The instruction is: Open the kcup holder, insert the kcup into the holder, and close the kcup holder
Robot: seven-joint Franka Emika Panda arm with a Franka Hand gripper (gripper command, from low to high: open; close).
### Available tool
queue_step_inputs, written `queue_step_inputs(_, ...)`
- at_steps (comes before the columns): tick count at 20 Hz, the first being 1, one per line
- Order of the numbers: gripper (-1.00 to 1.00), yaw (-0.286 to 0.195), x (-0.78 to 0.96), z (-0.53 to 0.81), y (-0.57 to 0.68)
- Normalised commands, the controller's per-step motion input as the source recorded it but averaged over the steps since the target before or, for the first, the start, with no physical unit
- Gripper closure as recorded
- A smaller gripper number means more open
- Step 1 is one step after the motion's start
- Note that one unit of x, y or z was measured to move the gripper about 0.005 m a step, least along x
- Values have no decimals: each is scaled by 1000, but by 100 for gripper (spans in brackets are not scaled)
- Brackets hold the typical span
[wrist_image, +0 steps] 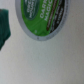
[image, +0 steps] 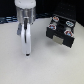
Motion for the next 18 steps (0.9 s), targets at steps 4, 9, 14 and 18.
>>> queue_step_inputs(4,-100,0,-120,-234,-54)
queue_step_inputs(9,-100,0,-89,-169,-112)
queue_step_inputs(14,100,-64,4,-49,-38)
queue_step_inputs(18,-100,-48,52,60,7)
